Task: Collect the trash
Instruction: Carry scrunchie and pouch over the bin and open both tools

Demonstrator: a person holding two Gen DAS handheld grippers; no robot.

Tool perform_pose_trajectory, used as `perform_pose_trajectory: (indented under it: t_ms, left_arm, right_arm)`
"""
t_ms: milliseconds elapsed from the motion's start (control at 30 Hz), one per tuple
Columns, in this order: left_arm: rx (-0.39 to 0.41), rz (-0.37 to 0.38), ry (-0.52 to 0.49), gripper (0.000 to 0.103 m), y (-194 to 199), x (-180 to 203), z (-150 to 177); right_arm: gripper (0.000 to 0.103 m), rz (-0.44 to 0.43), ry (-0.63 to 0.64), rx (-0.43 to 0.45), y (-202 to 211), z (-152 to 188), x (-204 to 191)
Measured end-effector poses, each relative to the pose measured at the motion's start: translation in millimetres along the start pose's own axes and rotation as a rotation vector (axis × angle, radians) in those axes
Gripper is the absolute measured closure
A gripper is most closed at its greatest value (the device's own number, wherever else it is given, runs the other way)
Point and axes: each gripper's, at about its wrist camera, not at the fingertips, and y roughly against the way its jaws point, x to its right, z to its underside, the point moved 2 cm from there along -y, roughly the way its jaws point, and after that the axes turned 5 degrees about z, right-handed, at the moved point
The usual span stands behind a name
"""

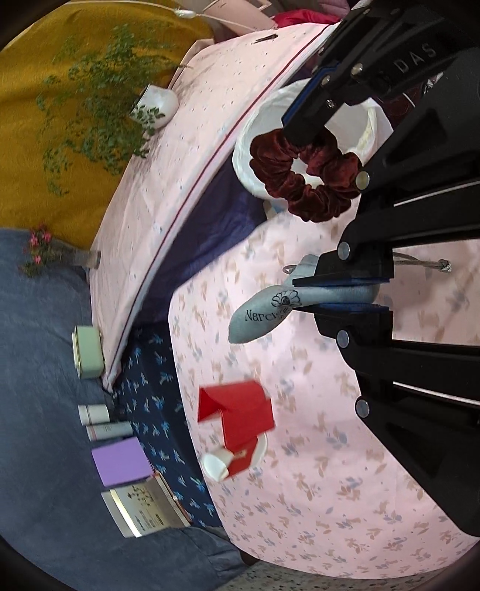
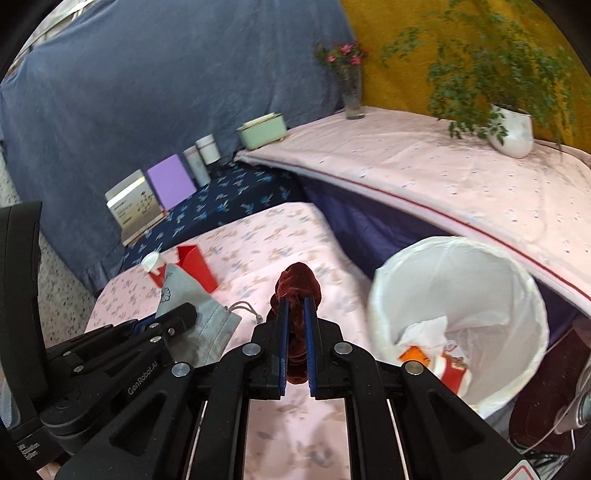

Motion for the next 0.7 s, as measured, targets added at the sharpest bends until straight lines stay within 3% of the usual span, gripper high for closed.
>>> perform_pose_trajectory:
  t_ms: [467,700]
  left_arm:
    - [-0.051,0.145,-0.119,0.096,-31,101,-13]
    - [-0.092,0.213,-0.165,0.096,-53,141,-13]
  right_arm:
    - [0.095,0.136,-0.154,0.055,23,-10,114]
    - [0.095,0.174,-0.194,0.048,20,-8,149]
